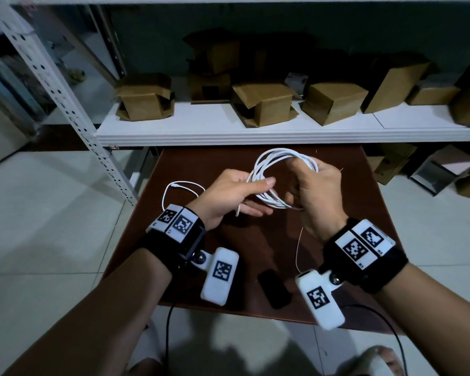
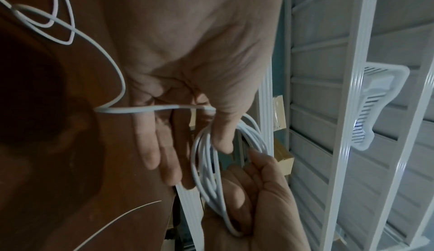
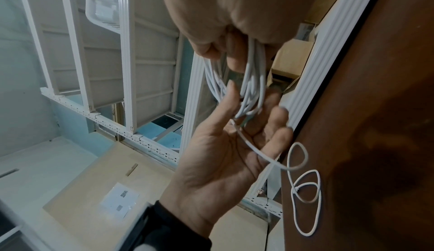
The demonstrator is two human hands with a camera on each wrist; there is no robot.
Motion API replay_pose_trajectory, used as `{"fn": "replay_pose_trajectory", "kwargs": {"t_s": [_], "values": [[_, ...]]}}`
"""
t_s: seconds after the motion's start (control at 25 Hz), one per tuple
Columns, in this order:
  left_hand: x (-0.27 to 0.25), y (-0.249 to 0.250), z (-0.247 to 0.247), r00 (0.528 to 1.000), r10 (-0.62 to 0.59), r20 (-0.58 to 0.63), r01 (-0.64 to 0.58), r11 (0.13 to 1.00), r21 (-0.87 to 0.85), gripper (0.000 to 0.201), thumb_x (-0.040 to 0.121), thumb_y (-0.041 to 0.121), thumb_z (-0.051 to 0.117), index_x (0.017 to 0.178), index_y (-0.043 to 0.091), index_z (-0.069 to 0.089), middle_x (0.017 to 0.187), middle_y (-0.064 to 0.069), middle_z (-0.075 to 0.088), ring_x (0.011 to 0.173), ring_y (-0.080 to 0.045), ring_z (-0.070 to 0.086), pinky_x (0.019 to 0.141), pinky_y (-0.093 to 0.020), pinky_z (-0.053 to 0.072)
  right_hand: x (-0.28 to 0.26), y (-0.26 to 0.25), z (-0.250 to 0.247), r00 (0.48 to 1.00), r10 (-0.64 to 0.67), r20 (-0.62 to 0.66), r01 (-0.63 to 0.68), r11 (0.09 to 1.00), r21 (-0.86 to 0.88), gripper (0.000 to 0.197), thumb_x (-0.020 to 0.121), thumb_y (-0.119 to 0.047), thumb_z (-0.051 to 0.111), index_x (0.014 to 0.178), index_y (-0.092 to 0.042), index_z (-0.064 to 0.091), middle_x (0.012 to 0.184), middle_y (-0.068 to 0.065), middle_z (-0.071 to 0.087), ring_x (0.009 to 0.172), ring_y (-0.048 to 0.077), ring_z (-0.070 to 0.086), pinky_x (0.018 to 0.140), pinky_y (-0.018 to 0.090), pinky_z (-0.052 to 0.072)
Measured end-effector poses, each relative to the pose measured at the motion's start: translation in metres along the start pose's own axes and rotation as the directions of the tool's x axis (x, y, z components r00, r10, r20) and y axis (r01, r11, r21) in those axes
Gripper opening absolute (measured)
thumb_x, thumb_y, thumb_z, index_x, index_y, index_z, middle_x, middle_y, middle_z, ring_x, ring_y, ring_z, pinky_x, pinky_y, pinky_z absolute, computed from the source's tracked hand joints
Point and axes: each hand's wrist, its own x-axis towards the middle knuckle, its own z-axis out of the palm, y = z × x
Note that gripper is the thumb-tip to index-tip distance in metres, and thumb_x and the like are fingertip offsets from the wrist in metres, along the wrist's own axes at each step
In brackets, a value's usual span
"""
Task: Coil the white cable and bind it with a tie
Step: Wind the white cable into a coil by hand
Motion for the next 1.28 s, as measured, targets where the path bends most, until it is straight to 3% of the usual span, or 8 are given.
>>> {"fn": "replay_pose_trajectory", "kwargs": {"t_s": [0.12,0.24,0.48,0.64,0.8,1.04,1.16,1.28], "values": [[0.006,-0.003,0.004,0.993,0.087,-0.081,-0.093,0.992,-0.087,0.021,0.102,0.017,0.065,0.111,-0.002,0.070,0.103,-0.014,0.079,0.101,-0.028,0.076,0.099,-0.047,0.058,-0.005,-0.002,0.004,1.000,0.018,0.002,-0.018,0.996,0.087,0.038,0.099,0.000,0.058,0.065,-0.018,0.054,0.048,-0.002,0.031,0.036,0.008,0.030,0.037,0.019,0.037],[0.009,-0.009,0.011,0.993,0.115,-0.022,-0.117,0.979,-0.164,0.021,0.105,0.027,0.057,0.104,0.008,0.064,0.095,-0.005,0.074,0.097,-0.025,0.071,0.107,-0.053,0.048,-0.006,-0.001,0.004,0.999,0.038,-0.012,-0.035,0.987,0.157,0.030,0.100,0.000,0.056,0.074,-0.013,0.058,0.048,-0.003,0.032,0.036,0.005,0.031,0.036,0.019,0.039],[0.006,-0.005,0.021,0.975,0.222,0.007,-0.210,0.931,-0.299,0.025,0.113,0.019,0.039,0.091,0.012,0.051,0.086,-0.001,0.054,0.083,-0.013,0.058,0.088,-0.029,0.052,0.004,0.006,0.002,0.998,0.065,-0.017,-0.060,0.970,0.237,0.015,0.100,-0.003,0.057,0.086,-0.008,0.062,0.049,-0.003,0.032,0.040,0.009,0.029,0.038,0.022,0.030],[0.003,-0.004,0.018,0.961,0.261,0.087,-0.221,0.921,-0.321,0.024,0.109,0.030,0.038,0.100,0.010,0.046,0.086,-0.001,0.053,0.085,-0.015,0.061,0.094,-0.035,0.048,0.007,0.008,-0.002,0.992,0.112,-0.050,-0.093,0.953,0.289,0.026,0.099,-0.002,0.057,0.075,-0.013,0.058,0.055,0.000,0.026,0.045,0.010,0.025,0.039,0.022,0.027],[0.008,-0.005,0.017,0.968,0.248,0.041,-0.202,0.866,-0.457,0.035,0.108,0.041,0.036,0.094,0.011,0.044,0.075,-0.002,0.048,0.081,-0.023,0.053,0.096,-0.043,0.042,0.006,0.009,-0.003,0.994,0.105,0.016,-0.106,0.965,0.239,0.025,0.099,-0.006,0.058,0.075,-0.015,0.058,0.051,-0.002,0.027,0.041,0.010,0.027,0.040,0.023,0.030],[0.006,-0.002,0.008,0.970,0.237,-0.061,-0.244,0.948,-0.202,0.038,0.114,0.036,0.033,0.085,0.014,0.041,0.060,0.006,0.033,0.054,-0.013,0.034,0.063,-0.027,0.036,0.006,0.009,-0.006,0.929,0.271,0.251,-0.311,0.941,0.133,0.043,0.095,-0.012,0.061,0.058,-0.015,0.040,0.047,0.004,0.030,0.041,0.019,0.034,0.052,0.032,0.039],[0.005,-0.002,0.009,0.980,0.191,-0.046,-0.195,0.977,-0.090,0.038,0.114,0.028,0.036,0.080,0.013,0.042,0.055,0.008,0.033,0.047,-0.007,0.029,0.049,-0.020,0.026,0.006,0.003,-0.015,0.849,0.411,0.332,-0.435,0.900,-0.002,0.040,0.093,-0.012,0.060,0.058,-0.014,0.041,0.046,0.003,0.029,0.039,0.018,0.034,0.057,0.030,0.050],[0.006,-0.009,0.014,0.991,0.135,-0.006,-0.135,0.990,0.037,0.037,0.113,0.022,0.041,0.080,0.012,0.054,0.054,0.008,0.032,0.044,-0.004,0.028,0.045,-0.020,0.025,0.007,-0.005,-0.021,0.750,0.525,0.401,-0.479,0.850,-0.218,0.025,0.090,-0.016,0.057,0.067,-0.012,0.049,0.052,0.002,0.031,0.039,0.014,0.032,0.061,0.031,0.050]]}}
